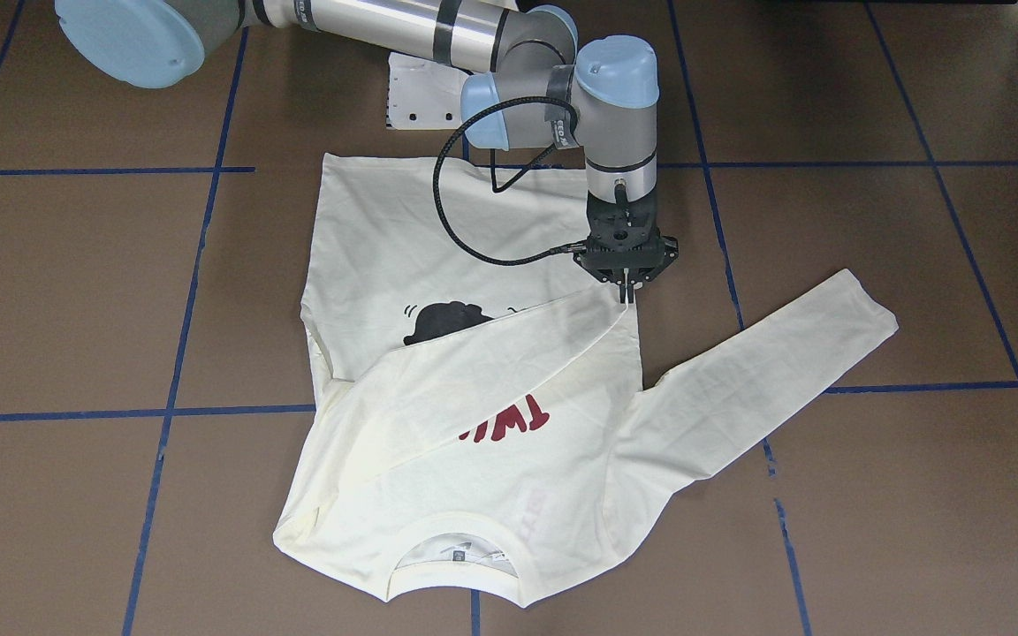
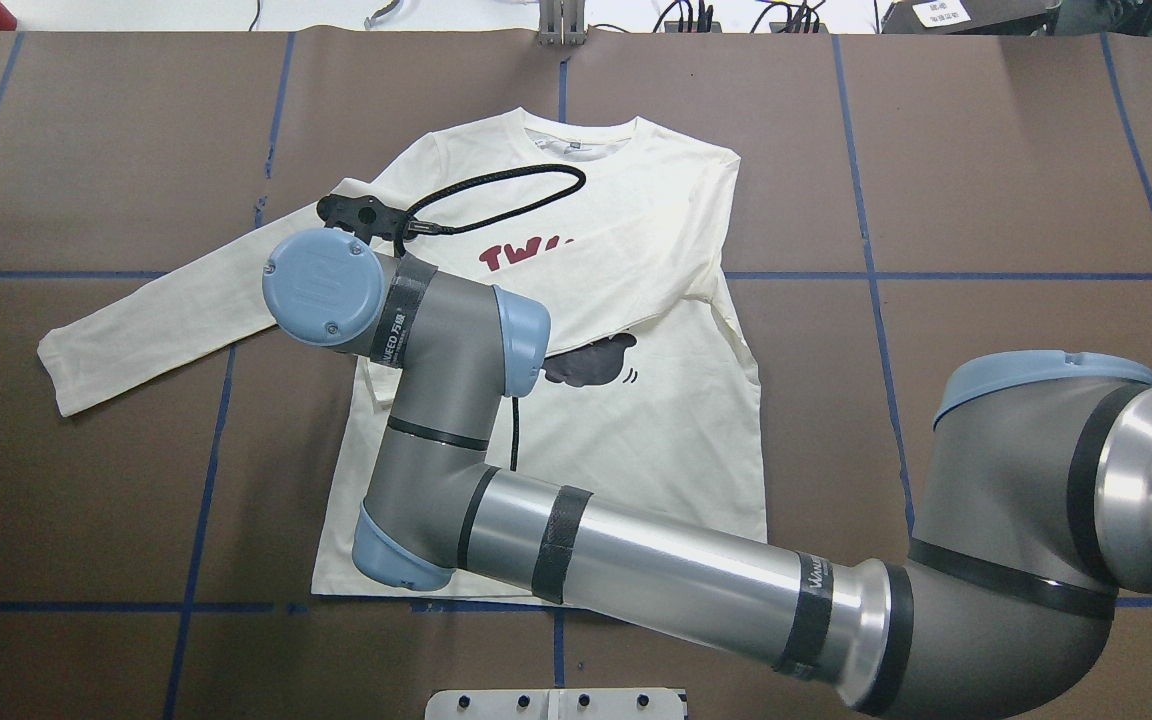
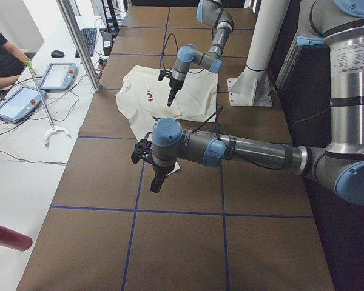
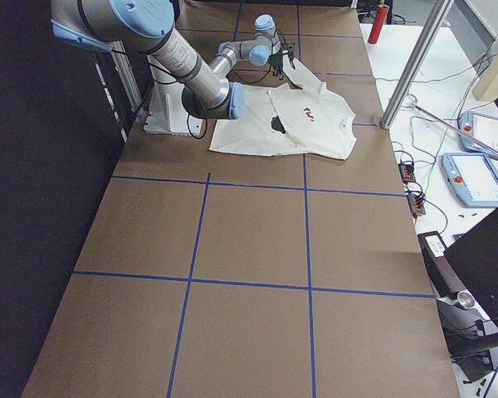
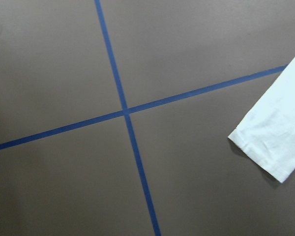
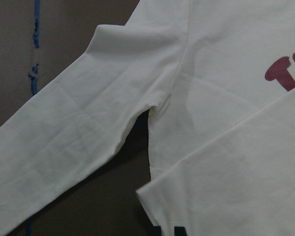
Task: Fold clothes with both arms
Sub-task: 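Carry the sleeve with the right gripper across the shirt front and release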
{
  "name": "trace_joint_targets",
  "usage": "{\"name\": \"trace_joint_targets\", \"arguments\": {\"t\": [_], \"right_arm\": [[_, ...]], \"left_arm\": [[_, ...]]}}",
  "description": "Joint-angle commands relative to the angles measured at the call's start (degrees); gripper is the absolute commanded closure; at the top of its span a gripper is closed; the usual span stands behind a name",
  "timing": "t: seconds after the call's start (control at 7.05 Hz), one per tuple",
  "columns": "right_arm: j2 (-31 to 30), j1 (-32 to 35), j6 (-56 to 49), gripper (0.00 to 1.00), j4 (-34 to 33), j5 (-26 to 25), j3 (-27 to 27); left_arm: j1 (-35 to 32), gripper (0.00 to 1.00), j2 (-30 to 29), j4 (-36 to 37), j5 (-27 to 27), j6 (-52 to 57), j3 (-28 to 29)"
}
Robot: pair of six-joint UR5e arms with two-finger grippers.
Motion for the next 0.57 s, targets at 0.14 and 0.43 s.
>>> {"name": "trace_joint_targets", "arguments": {"t": [0.14,0.43], "right_arm": [[-0.85,3.72,3.85,0.01,-0.79,6.26,4.40],[-16.23,8.74,3.43,0.00,-7.54,16.66,25.94]], "left_arm": [[11.02,0.00,-0.54,-18.62,-0.06,-28.41,7.98],[19.35,0.00,-3.25,-25.98,7.27,-39.65,14.16]]}}
